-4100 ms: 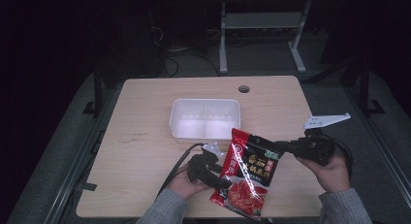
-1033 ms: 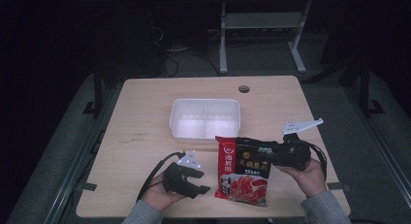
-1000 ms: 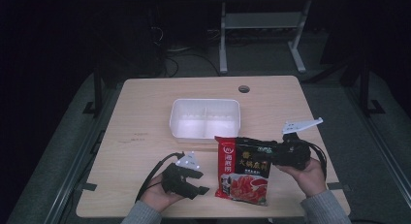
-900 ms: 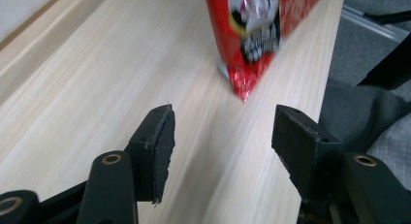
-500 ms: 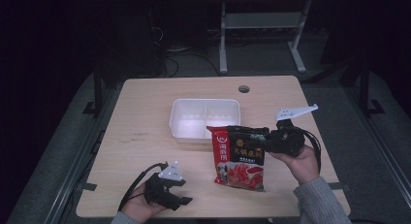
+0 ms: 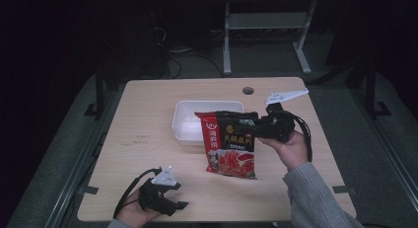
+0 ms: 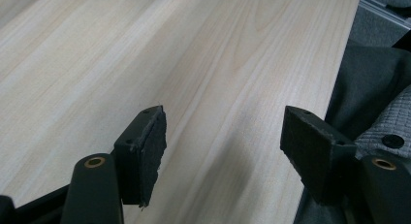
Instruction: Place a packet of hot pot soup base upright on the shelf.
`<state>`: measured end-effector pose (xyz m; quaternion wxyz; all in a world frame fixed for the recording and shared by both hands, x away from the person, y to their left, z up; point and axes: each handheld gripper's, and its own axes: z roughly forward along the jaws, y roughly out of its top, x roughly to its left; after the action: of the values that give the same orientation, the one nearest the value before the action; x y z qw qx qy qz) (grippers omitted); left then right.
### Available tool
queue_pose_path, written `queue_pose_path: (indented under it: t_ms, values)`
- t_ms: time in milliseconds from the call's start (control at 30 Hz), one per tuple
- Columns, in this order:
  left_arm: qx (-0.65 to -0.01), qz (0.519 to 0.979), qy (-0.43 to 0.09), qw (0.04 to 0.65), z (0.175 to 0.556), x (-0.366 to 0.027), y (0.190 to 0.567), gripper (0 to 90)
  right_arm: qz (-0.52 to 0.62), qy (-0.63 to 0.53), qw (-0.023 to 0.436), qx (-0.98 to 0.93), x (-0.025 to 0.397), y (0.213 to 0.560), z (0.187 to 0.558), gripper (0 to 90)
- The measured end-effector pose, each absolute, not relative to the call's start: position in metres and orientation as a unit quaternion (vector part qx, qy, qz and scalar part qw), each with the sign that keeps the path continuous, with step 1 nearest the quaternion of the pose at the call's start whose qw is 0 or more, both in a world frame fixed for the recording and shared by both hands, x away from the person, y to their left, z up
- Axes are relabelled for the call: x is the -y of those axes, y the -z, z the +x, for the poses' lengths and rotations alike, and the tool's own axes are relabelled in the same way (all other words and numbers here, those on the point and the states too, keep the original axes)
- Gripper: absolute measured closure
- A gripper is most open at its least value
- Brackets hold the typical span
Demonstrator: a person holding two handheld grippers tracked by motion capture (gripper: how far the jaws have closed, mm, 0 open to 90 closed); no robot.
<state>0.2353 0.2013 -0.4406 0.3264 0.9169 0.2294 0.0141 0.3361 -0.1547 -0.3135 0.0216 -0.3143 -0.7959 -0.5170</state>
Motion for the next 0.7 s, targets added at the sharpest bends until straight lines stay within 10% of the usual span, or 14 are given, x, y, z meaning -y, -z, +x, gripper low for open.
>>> queue_pose_path:
  t_ms: [700]
  values:
    - [-0.238,0.911,-0.017,0.337,0.239,-0.211,0.443,33.2,-0.307,0.533,0.015,0.788,0.115,0.292,0.377,73.5]
